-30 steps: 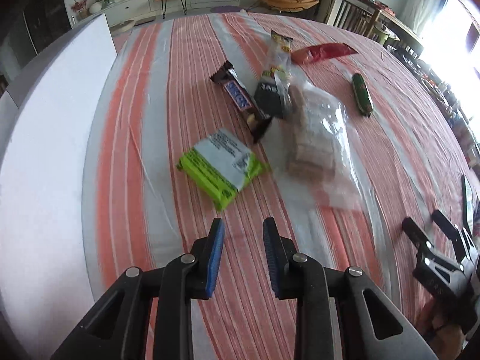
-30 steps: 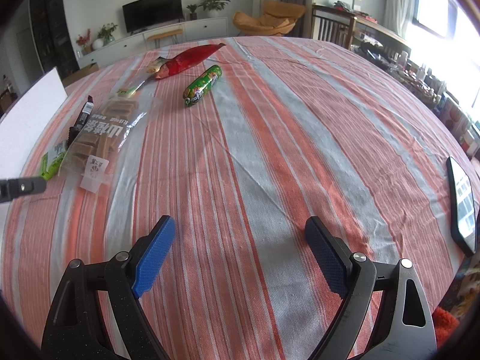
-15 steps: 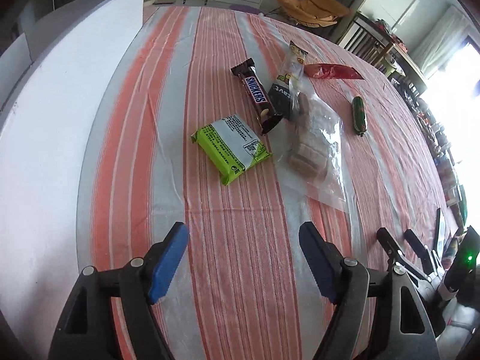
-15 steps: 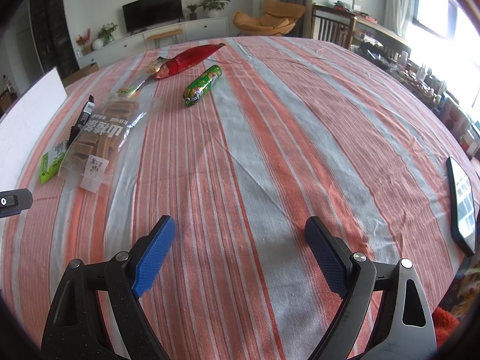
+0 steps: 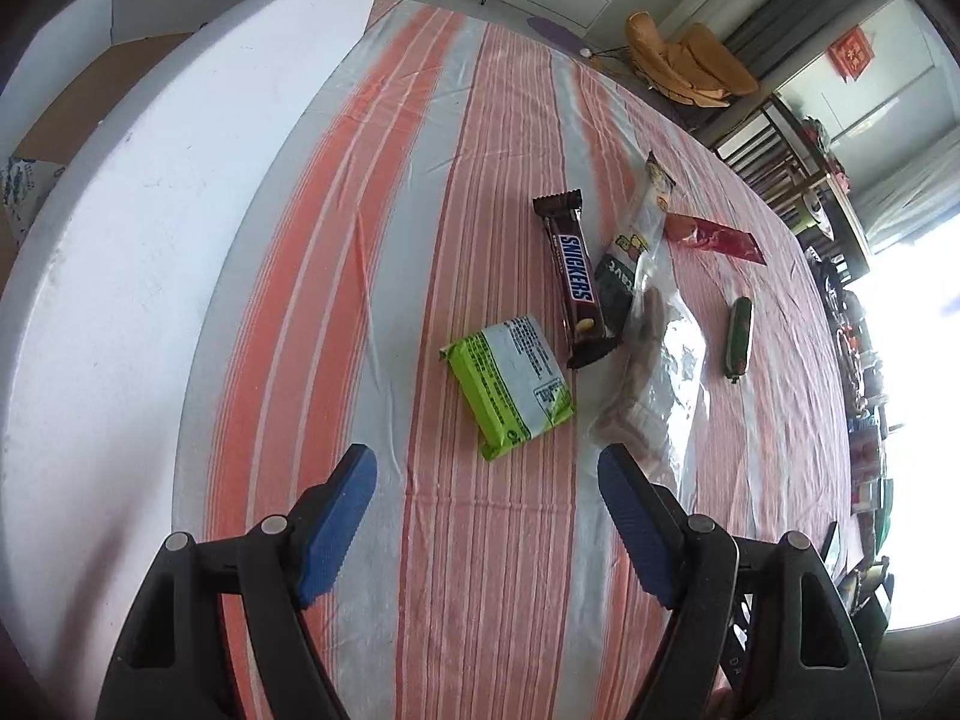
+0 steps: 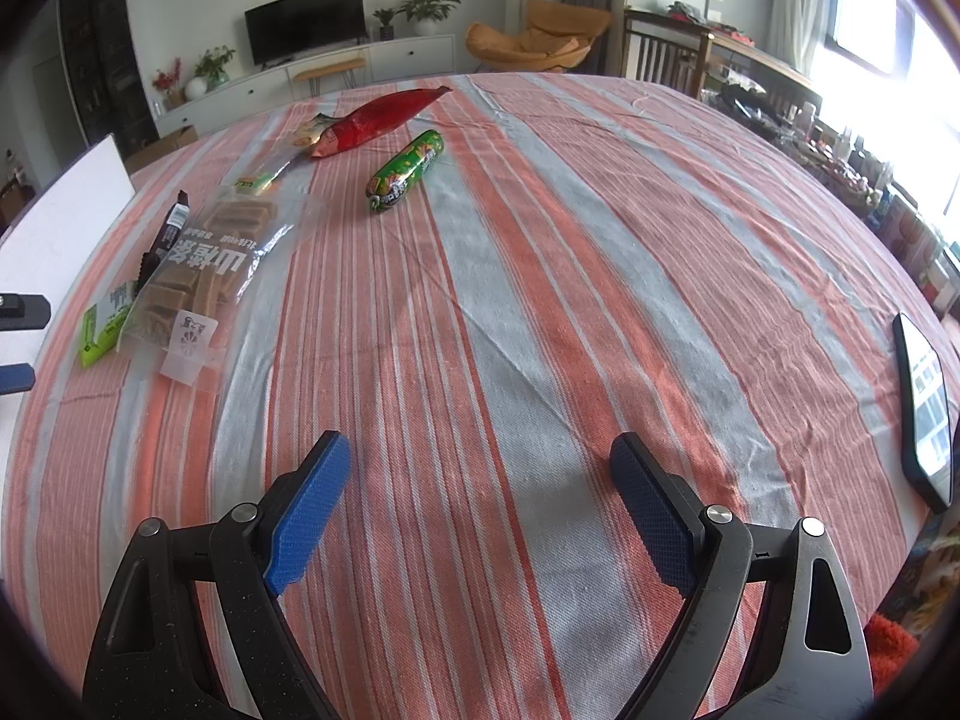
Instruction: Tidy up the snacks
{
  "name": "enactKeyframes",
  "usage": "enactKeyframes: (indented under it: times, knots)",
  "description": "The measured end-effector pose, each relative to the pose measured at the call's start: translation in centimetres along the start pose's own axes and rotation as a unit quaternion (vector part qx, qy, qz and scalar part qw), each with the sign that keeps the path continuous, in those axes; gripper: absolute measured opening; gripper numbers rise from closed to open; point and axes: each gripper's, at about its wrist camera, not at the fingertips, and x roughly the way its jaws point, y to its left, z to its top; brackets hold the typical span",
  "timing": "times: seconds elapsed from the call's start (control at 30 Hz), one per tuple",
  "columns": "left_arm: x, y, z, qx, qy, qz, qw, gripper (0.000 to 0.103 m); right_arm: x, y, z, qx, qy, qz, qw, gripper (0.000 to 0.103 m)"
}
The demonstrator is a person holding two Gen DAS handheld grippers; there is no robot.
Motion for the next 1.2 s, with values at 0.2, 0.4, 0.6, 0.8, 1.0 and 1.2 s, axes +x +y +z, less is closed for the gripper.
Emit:
enactKeyframes:
  times: [0.2, 0.4, 0.6, 0.8, 1.0, 1.2]
  knots:
    - [3.5, -2.5, 1.6, 0.015, 0.009, 0.027, 0.9995, 0.076, 0.0, 0.0, 0.0, 0.0, 0.0, 0.0, 1.0, 0.091]
    - [5.5, -5.2, 2.7, 0.061, -0.006, 0.078, 0.9951, 0.077, 0.0, 0.0, 0.0, 0.0, 0.0, 0.0, 1.0, 0.091]
    - [5.5, -4.5, 2.9, 0.086, -0.003, 0.112, 0.9899, 0.077, 0.0, 0.0, 0.0, 0.0, 0.0, 0.0, 1.0, 0.091]
    - [5.7, -4.0, 3.1, 0.091, -0.005, 0.137, 0.9864, 0.083, 0.0, 0.0, 0.0, 0.0, 0.0, 0.0, 1.0, 0.091]
    - [7.5, -6.0, 3.2, 0.122, -0.004, 0.175, 0.9771, 0.095, 0.0, 0.0, 0.0, 0.0, 0.0, 0.0, 1.0, 0.091]
    - [6.0, -5.2, 2.2, 0.133, -0.024, 0.166, 0.9768, 0.068, 0.0, 0.0, -0.1, 0.0, -0.001, 0.0, 1.0, 0.091]
